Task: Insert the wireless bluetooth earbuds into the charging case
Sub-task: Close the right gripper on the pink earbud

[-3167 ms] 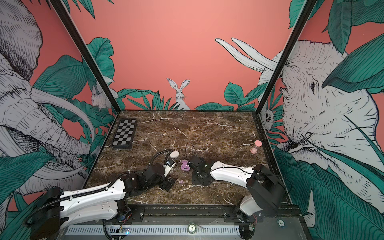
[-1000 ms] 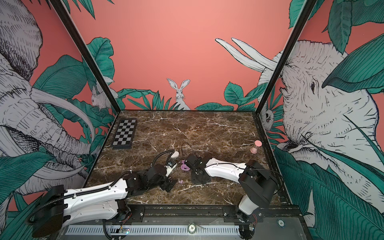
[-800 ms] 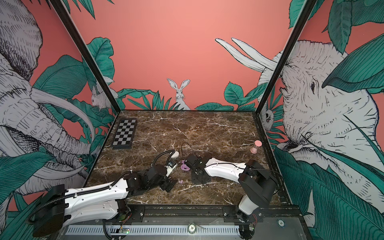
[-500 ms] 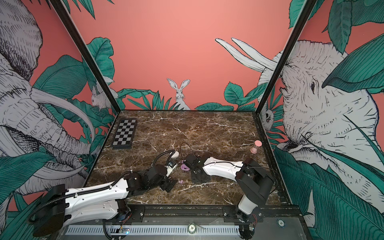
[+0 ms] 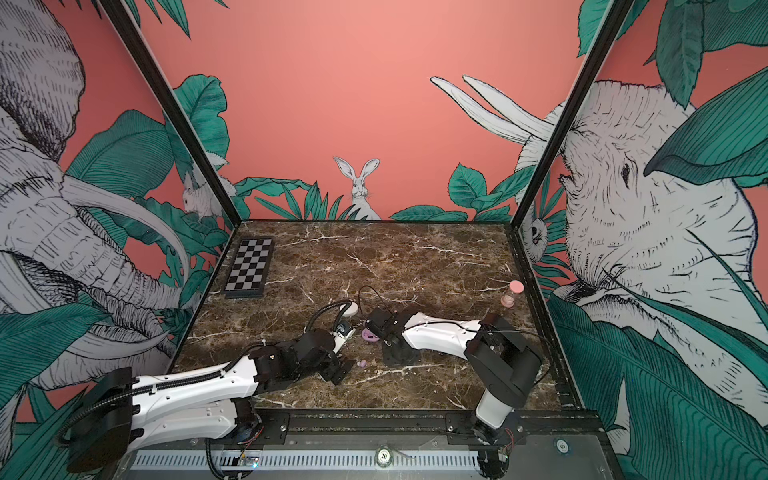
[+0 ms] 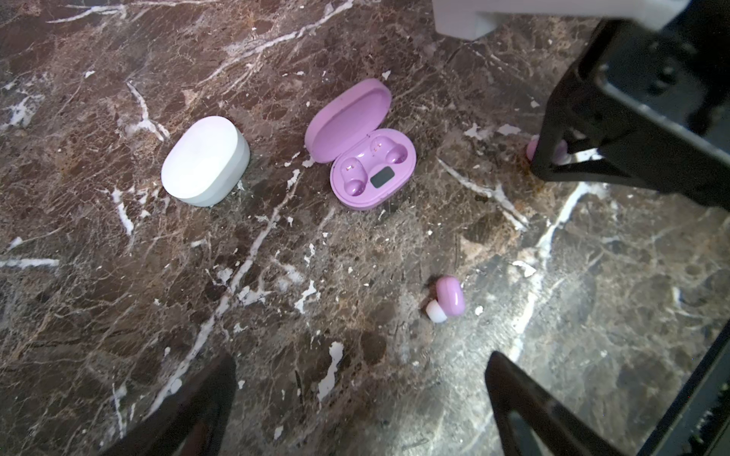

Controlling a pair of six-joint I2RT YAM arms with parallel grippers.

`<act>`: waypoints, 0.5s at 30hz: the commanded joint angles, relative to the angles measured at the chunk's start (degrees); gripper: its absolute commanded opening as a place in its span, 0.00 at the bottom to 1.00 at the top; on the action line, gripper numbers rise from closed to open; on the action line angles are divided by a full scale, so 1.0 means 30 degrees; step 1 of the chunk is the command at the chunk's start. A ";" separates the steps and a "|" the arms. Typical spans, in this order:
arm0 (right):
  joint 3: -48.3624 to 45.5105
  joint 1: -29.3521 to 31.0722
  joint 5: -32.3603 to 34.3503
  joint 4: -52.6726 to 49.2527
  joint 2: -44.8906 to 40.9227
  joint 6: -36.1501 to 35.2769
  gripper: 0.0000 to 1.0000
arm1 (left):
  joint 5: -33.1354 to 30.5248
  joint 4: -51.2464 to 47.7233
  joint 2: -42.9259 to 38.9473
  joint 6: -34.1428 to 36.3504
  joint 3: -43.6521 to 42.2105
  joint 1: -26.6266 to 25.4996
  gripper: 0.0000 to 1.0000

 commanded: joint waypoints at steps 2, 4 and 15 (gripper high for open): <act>0.0414 -0.0056 0.0449 -0.0621 0.0281 -0.0304 0.19 | -0.0019 0.0242 0.0105 0.0130 0.0399 -0.0085 0.99; 0.0522 -0.0049 0.0556 -0.0738 0.0281 -0.0397 0.18 | -0.0019 0.0255 0.0132 0.0152 0.0431 -0.0085 0.99; 0.1036 -0.0058 0.0607 -0.1169 0.0051 -0.0657 0.11 | -0.0049 0.0182 0.0162 0.0218 0.0516 -0.0085 0.99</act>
